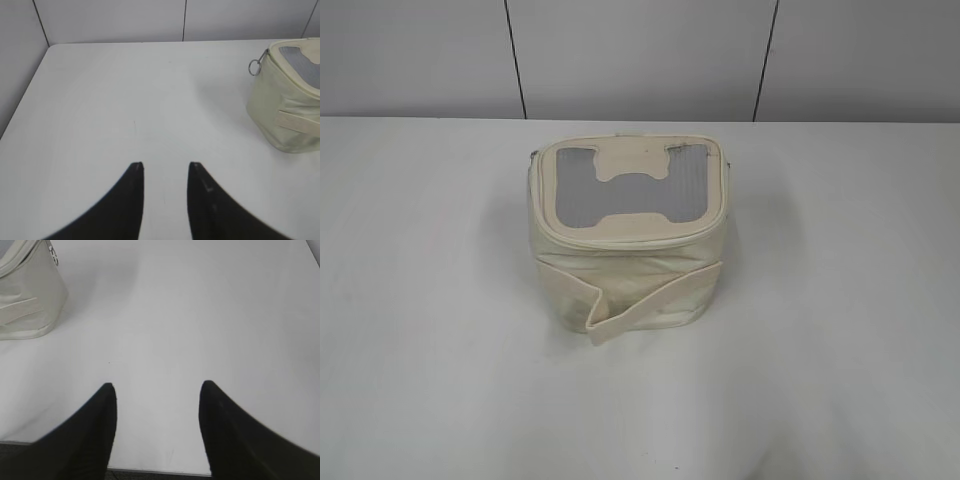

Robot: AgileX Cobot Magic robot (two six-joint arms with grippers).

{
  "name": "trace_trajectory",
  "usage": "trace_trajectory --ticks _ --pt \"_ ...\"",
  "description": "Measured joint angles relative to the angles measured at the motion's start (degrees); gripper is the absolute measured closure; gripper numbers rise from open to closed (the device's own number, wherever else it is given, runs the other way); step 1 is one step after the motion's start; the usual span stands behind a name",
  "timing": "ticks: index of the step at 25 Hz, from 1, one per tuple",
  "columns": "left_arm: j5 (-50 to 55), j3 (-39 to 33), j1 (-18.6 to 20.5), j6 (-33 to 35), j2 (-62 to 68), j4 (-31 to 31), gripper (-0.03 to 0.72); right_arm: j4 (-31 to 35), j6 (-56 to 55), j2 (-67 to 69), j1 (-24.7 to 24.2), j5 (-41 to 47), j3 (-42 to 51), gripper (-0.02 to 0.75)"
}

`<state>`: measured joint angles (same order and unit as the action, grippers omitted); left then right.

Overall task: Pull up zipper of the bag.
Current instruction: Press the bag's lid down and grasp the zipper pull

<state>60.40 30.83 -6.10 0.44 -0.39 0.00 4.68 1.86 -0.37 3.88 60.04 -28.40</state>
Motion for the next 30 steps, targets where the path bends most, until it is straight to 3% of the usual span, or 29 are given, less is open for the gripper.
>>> trace_trajectory --ticks 25,30 --pt "0.00 0.00 0.00 0.00 0.00 0.00 0.447 0.14 0.00 0.00 0.00 0.00 0.00 0.316" --pt "0.00 0.00 0.00 0.00 0.00 0.00 0.447 7.66 2.69 3.54 0.00 -1.27 -0.37 0.316"
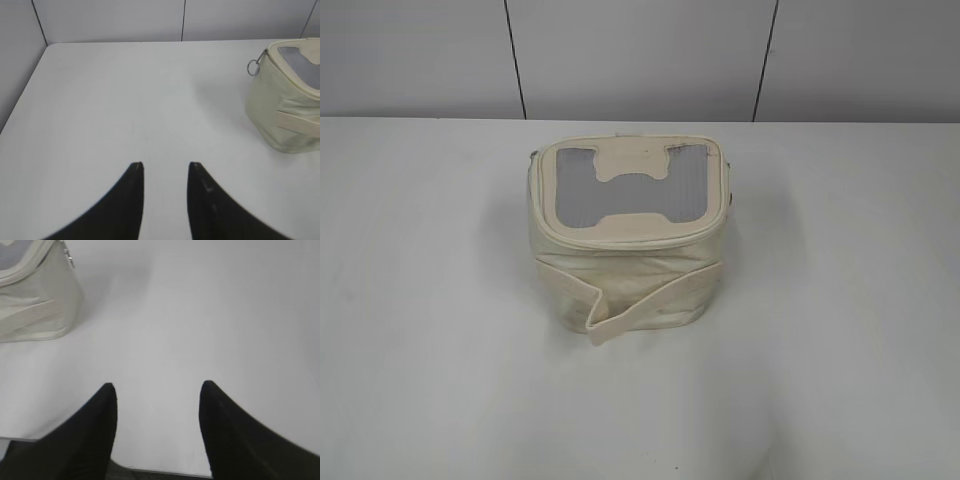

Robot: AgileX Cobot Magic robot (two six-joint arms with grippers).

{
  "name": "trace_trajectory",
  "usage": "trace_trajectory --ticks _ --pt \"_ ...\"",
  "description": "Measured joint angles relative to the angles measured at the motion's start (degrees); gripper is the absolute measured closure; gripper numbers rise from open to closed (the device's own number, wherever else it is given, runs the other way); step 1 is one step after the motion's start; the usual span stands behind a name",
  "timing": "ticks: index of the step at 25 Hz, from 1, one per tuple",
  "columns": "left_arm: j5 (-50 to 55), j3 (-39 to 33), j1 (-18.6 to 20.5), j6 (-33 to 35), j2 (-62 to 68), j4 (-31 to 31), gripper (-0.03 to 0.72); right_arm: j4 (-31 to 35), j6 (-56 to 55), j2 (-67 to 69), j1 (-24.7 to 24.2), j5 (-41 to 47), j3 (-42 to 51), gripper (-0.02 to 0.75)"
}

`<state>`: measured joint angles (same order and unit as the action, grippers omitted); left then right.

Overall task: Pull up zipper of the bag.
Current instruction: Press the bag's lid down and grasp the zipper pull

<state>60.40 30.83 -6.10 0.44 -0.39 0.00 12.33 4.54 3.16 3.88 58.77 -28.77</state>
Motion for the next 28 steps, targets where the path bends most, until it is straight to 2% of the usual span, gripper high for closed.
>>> trace_trajectory --ticks 3,5,8,11,13,15,19,23,28 --pt "0.00 0.00 0.00 0.00 0.00 0.71 0.447 10.42 10.73 10.76 0.00 -6.09 -0.49 0.316" --pt "0.00 0.00 0.00 0.00 0.00 0.70 0.447 18.87 20.15 20.65 0.00 -14.07 -1.20 0.316" --pt "0.00 0.00 0.00 0.00 0.00 0.65 0.447 33.84 40.34 39.32 0.00 -22.13 -4.82 0.316" --pt "0.00 0.00 0.00 0.00 0.00 0.59 0.447 48.27 61.71 59.42 0.00 -22.46 -12.90 0.316" --pt "0.00 0.00 0.00 0.00 0.00 0.41 0.447 54.09 69.65 72.34 0.36 -20.27 -21.50 0.316" --pt "0.00 0.00 0.00 0.00 0.00 0.46 0.447 56.10 73.54 83.25 1.86 -17.58 -30.64 0.316" --pt "0.00 0.00 0.00 0.00 0.00 0.41 0.447 54.21 73.71 101.89 7.55 -10.06 -50.55 0.316" --pt "0.00 0.00 0.00 0.00 0.00 0.41 0.447 49.33 67.03 116.15 12.42 -1.62 -69.41 0.316" --pt "0.00 0.00 0.00 0.00 0.00 0.00 0.447 42.86 58.53 128.85 17.03 4.51 -86.91 0.316"
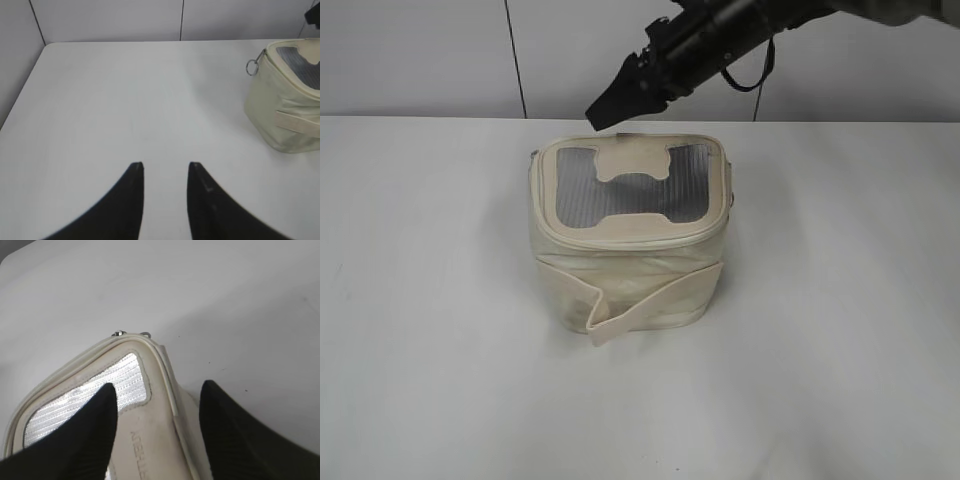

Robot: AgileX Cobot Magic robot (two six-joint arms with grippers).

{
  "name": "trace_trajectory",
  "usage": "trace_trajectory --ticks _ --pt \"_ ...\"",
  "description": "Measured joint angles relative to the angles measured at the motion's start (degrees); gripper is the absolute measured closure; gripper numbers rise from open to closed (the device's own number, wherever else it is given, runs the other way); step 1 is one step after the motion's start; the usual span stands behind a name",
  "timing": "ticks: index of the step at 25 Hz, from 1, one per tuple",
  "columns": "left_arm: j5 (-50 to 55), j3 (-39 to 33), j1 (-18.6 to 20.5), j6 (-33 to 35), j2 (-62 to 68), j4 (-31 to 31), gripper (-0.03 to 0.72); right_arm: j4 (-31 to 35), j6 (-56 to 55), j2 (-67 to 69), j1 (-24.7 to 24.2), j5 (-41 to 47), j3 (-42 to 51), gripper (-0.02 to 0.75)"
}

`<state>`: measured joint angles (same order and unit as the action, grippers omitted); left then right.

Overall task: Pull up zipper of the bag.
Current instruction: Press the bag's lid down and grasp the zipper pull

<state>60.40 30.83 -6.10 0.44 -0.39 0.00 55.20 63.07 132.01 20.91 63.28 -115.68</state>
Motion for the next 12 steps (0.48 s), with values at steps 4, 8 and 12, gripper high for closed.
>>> trace_trajectory --ticks 4,8,12 --pt "0.00 0.00 0.00 0.00 0.00 0.00 0.447 -2.02 -4.21 5.34 1.95 2.73 -8.12 0.316" --pt "0.00 0.00 0.00 0.00 0.00 -0.31 0.447 -3.74 -5.73 7.72 2.30 3.14 -9.96 0.320" --pt "-0.20 1.01 -0.06 0.00 4.30 0.46 0.447 -4.67 -6.21 8.38 2.30 3.60 -10.02 0.520"
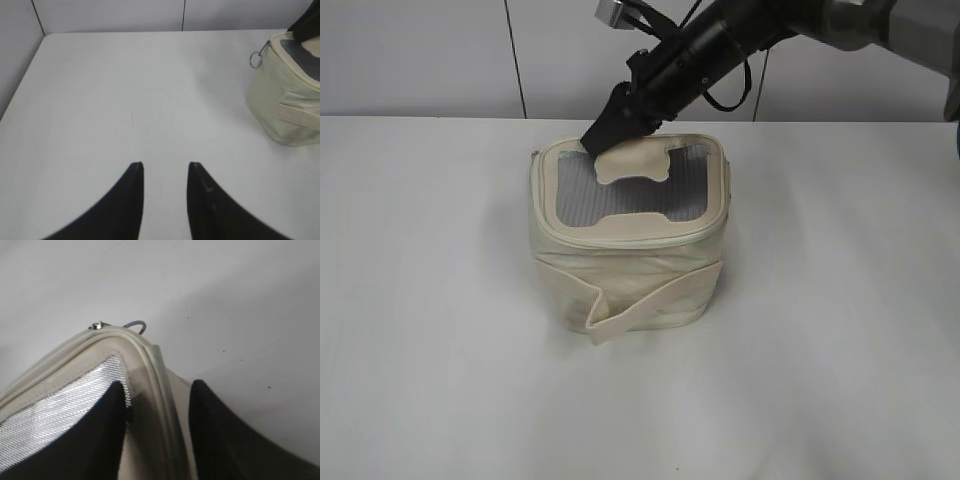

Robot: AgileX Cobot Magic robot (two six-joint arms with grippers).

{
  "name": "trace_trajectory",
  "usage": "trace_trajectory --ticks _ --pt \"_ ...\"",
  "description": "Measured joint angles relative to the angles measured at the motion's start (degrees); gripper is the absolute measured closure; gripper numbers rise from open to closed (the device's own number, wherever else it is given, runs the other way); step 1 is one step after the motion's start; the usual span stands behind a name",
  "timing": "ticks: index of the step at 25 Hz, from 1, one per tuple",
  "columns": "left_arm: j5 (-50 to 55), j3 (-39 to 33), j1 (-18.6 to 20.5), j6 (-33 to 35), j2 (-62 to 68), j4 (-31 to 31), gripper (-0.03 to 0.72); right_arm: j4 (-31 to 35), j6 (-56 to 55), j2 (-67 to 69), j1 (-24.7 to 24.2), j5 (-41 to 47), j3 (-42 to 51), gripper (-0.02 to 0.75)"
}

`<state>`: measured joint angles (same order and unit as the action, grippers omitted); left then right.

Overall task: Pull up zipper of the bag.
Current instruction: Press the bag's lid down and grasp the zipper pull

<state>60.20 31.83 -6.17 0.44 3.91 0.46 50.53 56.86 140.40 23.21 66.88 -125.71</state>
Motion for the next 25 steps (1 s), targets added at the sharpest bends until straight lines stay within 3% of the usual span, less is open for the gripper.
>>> trace_trajectory --ticks 2,6,9,11,13,15,17,20,22,25 --pt "-2.54 1.39 -0.62 0.76 6.40 2.80 0.447 -0.38 -0.20 0.00 0.03 0.71 -0.21 0.642" --pt "-17.05 4.37 -4.75 8.77 22.37 15.23 0.447 -0.64 -0.85 0.00 0.03 1.18 -0.38 0.683" --pt "-27.33 7.32 -7.79 20.76 37.62 27.02 0.447 -0.70 -1.17 0.00 0.03 1.31 -0.38 0.685" --pt "-28.90 10.42 -7.43 33.46 48.37 38.10 0.447 -0.70 -1.26 0.00 0.03 1.36 -0.38 0.685" --pt "-24.70 13.25 -4.54 47.60 57.18 51.03 0.447 -0.70 -1.26 0.00 0.03 1.49 -0.38 0.685" --pt "-15.25 16.54 2.00 61.68 66.76 63.56 0.447 -0.70 -1.32 0.00 0.03 1.54 -0.38 0.685" --pt "-6.40 19.82 9.16 71.30 75.83 72.45 0.446 -0.70 -1.43 0.00 0.03 1.61 -0.38 0.685" --pt "2.88 25.25 16.14 83.32 89.50 76.21 0.406 -0.70 -1.63 0.00 0.03 1.80 -0.43 0.686" --pt "4.91 28.66 16.73 90.53 95.88 76.46 0.328 -0.77 -1.69 0.00 0.03 1.85 -0.49 0.686" --pt "4.32 32.42 14.23 98.86 102.58 76.52 0.227 -0.77 -1.73 0.00 0.03 1.91 -0.49 0.686"
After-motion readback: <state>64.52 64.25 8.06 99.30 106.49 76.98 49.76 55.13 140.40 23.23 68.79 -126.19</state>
